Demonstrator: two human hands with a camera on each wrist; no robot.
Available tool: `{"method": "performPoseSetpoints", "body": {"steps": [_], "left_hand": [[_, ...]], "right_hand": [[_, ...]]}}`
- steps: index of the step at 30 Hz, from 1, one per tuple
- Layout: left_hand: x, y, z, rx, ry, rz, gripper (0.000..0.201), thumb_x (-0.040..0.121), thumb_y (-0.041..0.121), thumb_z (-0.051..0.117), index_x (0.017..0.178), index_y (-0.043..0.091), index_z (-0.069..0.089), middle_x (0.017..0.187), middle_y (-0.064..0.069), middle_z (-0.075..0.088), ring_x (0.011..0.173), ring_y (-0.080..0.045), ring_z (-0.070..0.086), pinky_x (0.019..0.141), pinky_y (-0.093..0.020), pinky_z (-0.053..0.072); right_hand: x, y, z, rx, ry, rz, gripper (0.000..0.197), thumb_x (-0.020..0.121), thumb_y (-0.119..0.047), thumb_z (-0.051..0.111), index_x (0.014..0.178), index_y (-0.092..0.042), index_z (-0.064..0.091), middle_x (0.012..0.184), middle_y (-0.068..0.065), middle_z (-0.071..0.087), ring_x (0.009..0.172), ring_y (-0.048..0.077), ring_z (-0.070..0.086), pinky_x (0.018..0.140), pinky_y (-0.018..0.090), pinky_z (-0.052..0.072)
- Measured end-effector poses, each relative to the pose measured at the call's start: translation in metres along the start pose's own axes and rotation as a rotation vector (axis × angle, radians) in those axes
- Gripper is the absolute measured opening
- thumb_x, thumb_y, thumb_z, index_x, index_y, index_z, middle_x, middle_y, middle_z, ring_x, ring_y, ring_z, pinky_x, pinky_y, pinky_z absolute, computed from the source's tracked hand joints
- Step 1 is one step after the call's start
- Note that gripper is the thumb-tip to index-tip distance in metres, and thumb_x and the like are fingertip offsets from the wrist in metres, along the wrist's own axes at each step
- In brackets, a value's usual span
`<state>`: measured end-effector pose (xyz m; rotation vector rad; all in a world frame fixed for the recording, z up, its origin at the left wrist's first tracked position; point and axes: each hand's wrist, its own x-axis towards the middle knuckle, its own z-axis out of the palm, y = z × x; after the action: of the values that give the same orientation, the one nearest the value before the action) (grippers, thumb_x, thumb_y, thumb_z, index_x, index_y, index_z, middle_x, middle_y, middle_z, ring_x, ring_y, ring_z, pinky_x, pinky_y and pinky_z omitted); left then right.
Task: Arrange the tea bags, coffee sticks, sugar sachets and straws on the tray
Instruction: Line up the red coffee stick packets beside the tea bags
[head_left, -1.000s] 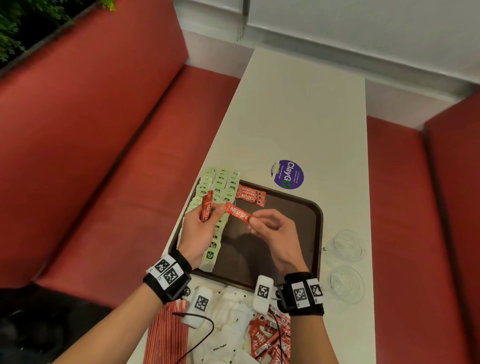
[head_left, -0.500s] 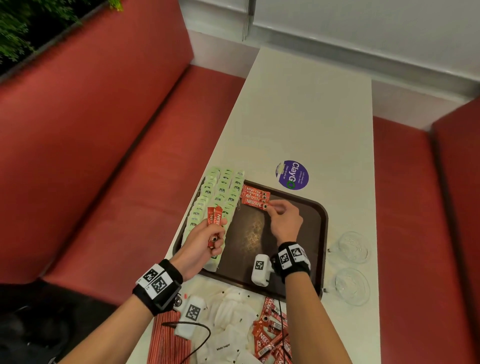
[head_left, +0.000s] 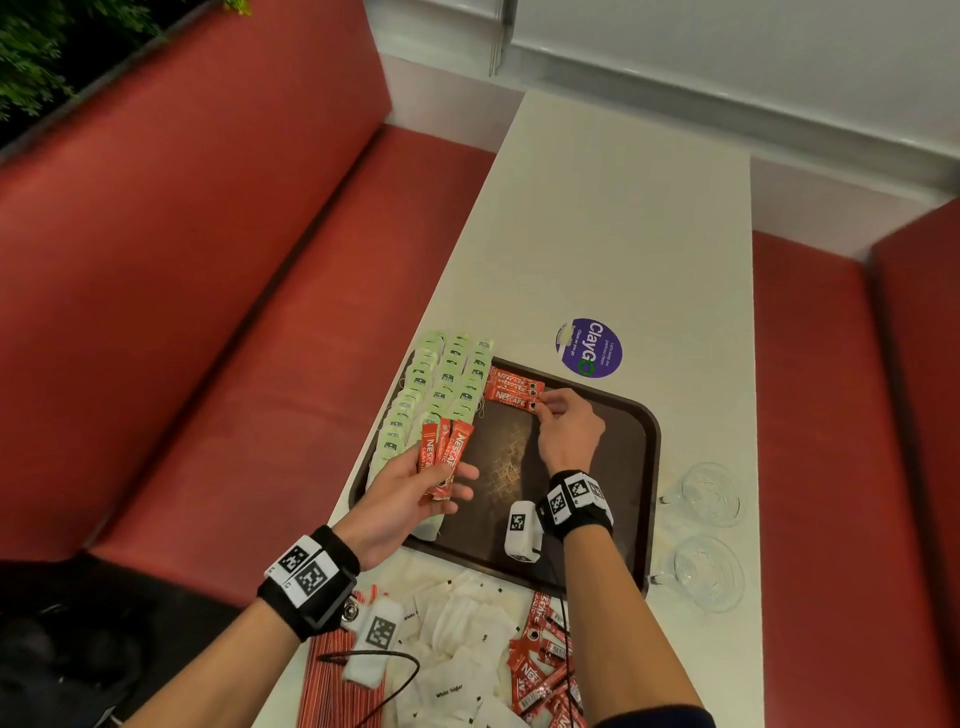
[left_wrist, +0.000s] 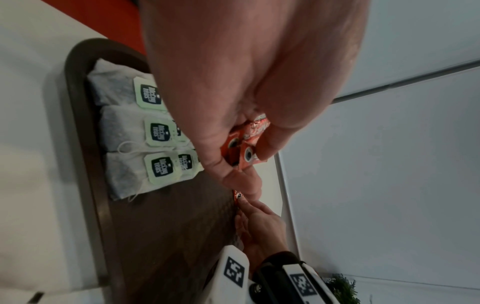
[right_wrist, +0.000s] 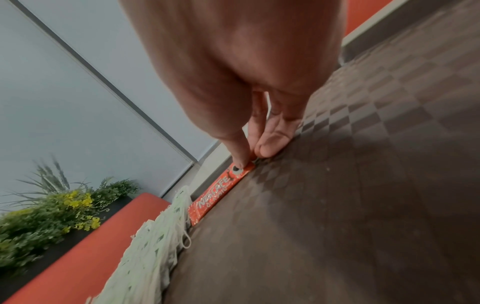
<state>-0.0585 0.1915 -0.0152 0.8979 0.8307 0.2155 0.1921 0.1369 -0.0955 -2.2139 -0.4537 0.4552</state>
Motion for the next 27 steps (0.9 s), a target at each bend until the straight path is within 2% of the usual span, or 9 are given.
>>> {"method": "performPoseSetpoints", "body": {"steps": [2, 6, 10, 15, 18, 20, 23, 25, 27], "left_hand": [[-0.001, 0.001, 0.002, 0.000, -0.016, 0.009, 0.032, 0.112, 0.012, 0.052, 0.144, 0.016, 0.057, 0.126, -0.016, 0.076, 0.105, -0.029, 0.073, 0.088, -0.038, 0.056], [-0.001, 0.003, 0.003, 0.014, -0.030, 0.027, 0.033, 0.112, 0.014, 0.054, 0.145, 0.016, 0.056, 0.127, -0.014, 0.076, 0.108, -0.029, 0.074, 0.089, -0.036, 0.056], [-0.001, 0.006, 0.004, 0.016, -0.031, 0.043, 0.032, 0.112, 0.014, 0.054, 0.144, 0.014, 0.056, 0.127, -0.013, 0.077, 0.109, -0.029, 0.074, 0.091, -0.037, 0.055], [0.000, 0.009, 0.004, 0.027, -0.039, 0.064, 0.033, 0.110, 0.016, 0.057, 0.143, 0.010, 0.058, 0.128, -0.012, 0.077, 0.111, -0.029, 0.075, 0.095, -0.038, 0.055], [-0.001, 0.012, 0.006, 0.034, -0.043, 0.075, 0.032, 0.109, 0.017, 0.059, 0.140, 0.010, 0.060, 0.125, -0.014, 0.077, 0.106, -0.027, 0.075, 0.088, -0.033, 0.056], [0.000, 0.013, 0.008, 0.039, -0.044, 0.081, 0.033, 0.108, 0.018, 0.061, 0.140, 0.011, 0.062, 0.122, -0.017, 0.078, 0.098, -0.024, 0.075, 0.079, -0.027, 0.056], [0.002, 0.012, 0.010, 0.056, -0.037, 0.101, 0.033, 0.107, 0.021, 0.064, 0.138, 0.010, 0.064, 0.117, -0.019, 0.078, 0.088, -0.021, 0.073, 0.069, -0.023, 0.054], [0.003, 0.010, 0.013, 0.036, -0.023, 0.123, 0.034, 0.105, 0.023, 0.065, 0.136, 0.009, 0.065, 0.116, -0.020, 0.078, 0.087, -0.022, 0.073, 0.068, -0.023, 0.055], [0.003, 0.009, 0.016, 0.009, -0.014, 0.146, 0.034, 0.104, 0.024, 0.066, 0.136, 0.010, 0.065, 0.119, -0.019, 0.077, 0.089, -0.023, 0.075, 0.072, -0.024, 0.058]], "right_hand": [[-0.001, -0.002, 0.000, 0.004, 0.008, 0.000, 0.009, 0.098, -0.016, 0.080, 0.107, -0.021, 0.080, 0.092, -0.007, 0.076, 0.088, 0.005, 0.069, 0.088, 0.015, 0.047], [-0.004, -0.005, 0.001, -0.021, 0.018, 0.010, 0.011, 0.100, -0.018, 0.078, 0.111, -0.022, 0.079, 0.096, -0.007, 0.076, 0.093, 0.009, 0.068, 0.092, 0.027, 0.051], [-0.006, -0.009, 0.001, -0.057, 0.031, 0.010, 0.012, 0.102, -0.020, 0.076, 0.114, -0.020, 0.077, 0.101, -0.004, 0.076, 0.083, -0.001, 0.058, 0.089, 0.028, 0.048], [-0.009, -0.011, 0.001, -0.039, 0.058, -0.002, 0.013, 0.099, -0.025, 0.080, 0.112, -0.026, 0.077, 0.102, -0.006, 0.077, 0.096, 0.012, 0.071, 0.096, 0.042, 0.062], [-0.018, -0.022, -0.010, 0.055, 0.071, -0.081, 0.012, 0.100, -0.031, 0.077, 0.111, -0.026, 0.076, 0.100, -0.008, 0.076, 0.093, 0.007, 0.071, 0.092, 0.034, 0.060], [-0.032, -0.037, -0.024, 0.154, -0.032, -0.092, 0.016, 0.102, -0.043, 0.073, 0.110, -0.030, 0.077, 0.096, -0.011, 0.077, 0.089, 0.004, 0.072, 0.084, 0.025, 0.058], [-0.058, -0.054, -0.042, 0.299, -0.373, -0.022, 0.029, 0.100, -0.058, 0.070, 0.109, -0.032, 0.079, 0.096, -0.007, 0.080, 0.083, 0.009, 0.075, 0.074, 0.022, 0.060], [-0.073, -0.053, -0.048, 0.383, -0.538, 0.023, 0.031, 0.098, -0.052, 0.077, 0.116, -0.027, 0.079, 0.103, -0.003, 0.081, 0.092, 0.015, 0.077, 0.080, 0.028, 0.061], [-0.088, -0.050, -0.049, 0.474, -0.614, 0.041, 0.032, 0.097, -0.040, 0.082, 0.121, -0.020, 0.077, 0.107, 0.003, 0.082, 0.101, 0.021, 0.079, 0.089, 0.037, 0.063]]}}
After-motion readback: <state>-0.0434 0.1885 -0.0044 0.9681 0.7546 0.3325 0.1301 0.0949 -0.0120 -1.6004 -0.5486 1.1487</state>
